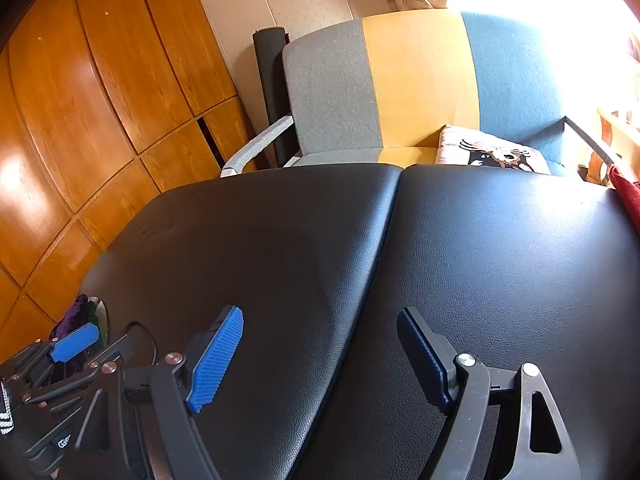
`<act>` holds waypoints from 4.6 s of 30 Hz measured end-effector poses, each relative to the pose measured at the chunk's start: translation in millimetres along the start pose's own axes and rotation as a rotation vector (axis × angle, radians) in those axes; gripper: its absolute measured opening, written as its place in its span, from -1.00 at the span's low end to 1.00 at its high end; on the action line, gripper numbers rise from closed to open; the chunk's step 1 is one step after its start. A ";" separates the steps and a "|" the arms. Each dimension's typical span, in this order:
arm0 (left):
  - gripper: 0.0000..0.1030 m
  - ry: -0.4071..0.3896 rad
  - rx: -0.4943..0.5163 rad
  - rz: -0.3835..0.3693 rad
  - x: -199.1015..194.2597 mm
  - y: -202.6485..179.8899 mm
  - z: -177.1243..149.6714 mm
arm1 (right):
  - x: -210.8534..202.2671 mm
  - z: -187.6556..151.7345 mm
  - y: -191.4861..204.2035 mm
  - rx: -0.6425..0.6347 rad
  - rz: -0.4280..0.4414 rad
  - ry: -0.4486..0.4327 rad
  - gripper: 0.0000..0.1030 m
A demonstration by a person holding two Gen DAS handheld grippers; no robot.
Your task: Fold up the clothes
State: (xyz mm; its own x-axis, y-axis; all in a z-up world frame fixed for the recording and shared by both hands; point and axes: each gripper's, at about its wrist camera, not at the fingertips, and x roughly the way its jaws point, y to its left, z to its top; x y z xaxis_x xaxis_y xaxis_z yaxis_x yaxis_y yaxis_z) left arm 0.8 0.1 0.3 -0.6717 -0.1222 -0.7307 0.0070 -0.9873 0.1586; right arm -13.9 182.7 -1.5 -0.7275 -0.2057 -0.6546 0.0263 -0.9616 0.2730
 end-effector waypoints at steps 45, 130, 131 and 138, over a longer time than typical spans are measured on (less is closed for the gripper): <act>0.11 0.020 0.019 -0.043 -3.8 -21.5 -3.0 | -4.1 -14.4 -2.2 0.016 -0.048 0.015 0.56; 0.11 0.102 0.355 -0.272 -6.8 -233.7 10.9 | -276.4 75.2 -281.8 0.313 -0.418 -0.374 -0.80; 0.11 0.107 0.346 -0.270 -4.5 -228.4 11.7 | -261.6 77.2 -265.3 0.290 -0.381 -0.363 -0.80; 0.11 0.157 0.273 -0.221 20.0 -184.9 11.3 | -132.9 66.7 -160.0 0.195 -0.081 -0.239 -0.81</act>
State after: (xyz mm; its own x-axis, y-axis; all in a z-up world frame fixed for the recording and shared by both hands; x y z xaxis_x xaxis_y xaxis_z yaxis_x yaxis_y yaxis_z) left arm -22.3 181.4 -36.1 -0.5133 0.0554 -0.8564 -0.3367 -0.9309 0.1416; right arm 32.9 376.0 88.9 -0.8632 -0.0593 -0.5014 -0.1532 -0.9155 0.3720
